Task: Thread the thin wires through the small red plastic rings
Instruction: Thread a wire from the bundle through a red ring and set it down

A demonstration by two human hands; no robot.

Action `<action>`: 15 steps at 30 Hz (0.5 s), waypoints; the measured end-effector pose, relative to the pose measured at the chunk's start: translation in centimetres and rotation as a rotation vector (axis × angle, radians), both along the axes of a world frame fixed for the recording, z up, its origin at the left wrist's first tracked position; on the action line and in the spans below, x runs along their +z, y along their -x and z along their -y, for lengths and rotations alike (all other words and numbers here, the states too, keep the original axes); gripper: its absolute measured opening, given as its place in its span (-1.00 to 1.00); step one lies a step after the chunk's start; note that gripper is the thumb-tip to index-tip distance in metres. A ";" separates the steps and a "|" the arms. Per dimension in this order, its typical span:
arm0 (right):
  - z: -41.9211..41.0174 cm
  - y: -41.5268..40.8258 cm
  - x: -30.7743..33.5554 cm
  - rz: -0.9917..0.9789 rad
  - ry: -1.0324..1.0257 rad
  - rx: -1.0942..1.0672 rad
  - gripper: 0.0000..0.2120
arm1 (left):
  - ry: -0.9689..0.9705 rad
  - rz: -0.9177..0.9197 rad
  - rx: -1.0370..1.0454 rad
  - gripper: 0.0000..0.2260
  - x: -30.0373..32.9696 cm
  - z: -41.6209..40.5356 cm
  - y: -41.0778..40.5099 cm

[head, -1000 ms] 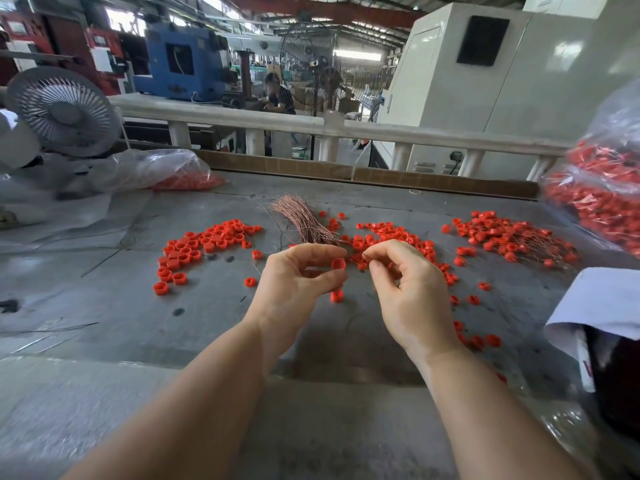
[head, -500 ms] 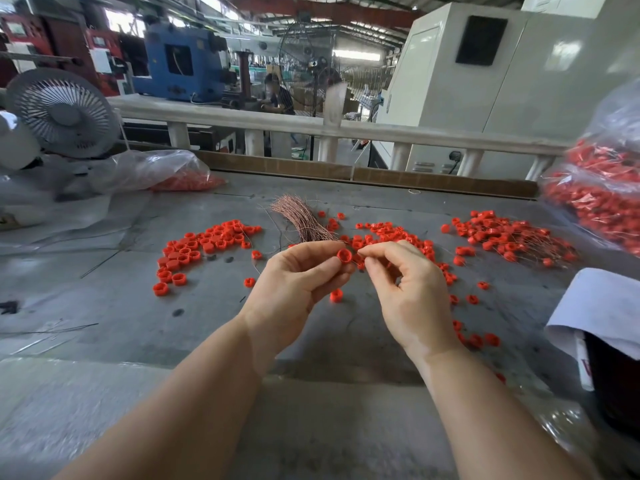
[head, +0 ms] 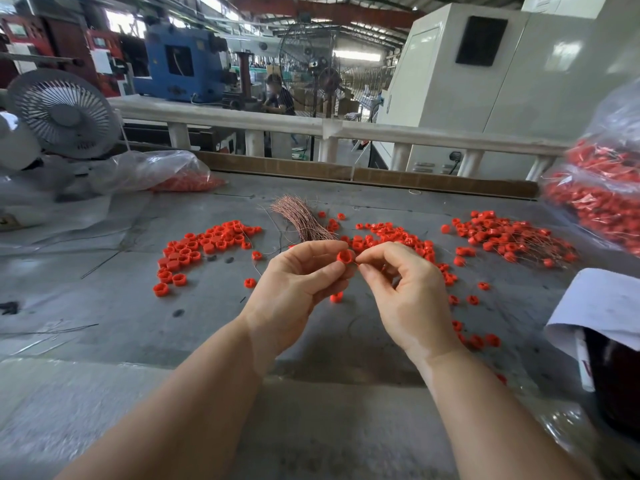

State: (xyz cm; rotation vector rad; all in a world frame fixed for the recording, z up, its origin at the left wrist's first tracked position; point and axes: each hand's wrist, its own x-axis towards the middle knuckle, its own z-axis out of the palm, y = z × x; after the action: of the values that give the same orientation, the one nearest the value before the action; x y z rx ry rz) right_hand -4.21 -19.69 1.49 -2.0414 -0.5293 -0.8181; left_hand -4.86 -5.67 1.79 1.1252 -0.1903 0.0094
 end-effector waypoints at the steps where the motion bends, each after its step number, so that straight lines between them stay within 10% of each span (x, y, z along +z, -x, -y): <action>1: 0.0 0.0 0.0 0.003 -0.001 0.003 -0.90 | -0.005 -0.001 0.003 -0.81 0.0 0.0 0.0; 15: 0.1 0.0 0.0 0.010 0.022 0.008 -0.90 | 0.070 -0.028 -0.016 -0.81 0.2 0.1 0.1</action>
State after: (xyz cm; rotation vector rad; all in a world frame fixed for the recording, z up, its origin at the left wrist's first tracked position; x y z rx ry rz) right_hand -4.18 -19.84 1.45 -2.0544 -0.5539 -0.8220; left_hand -4.96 -5.73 1.99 1.0530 -0.1731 -0.0141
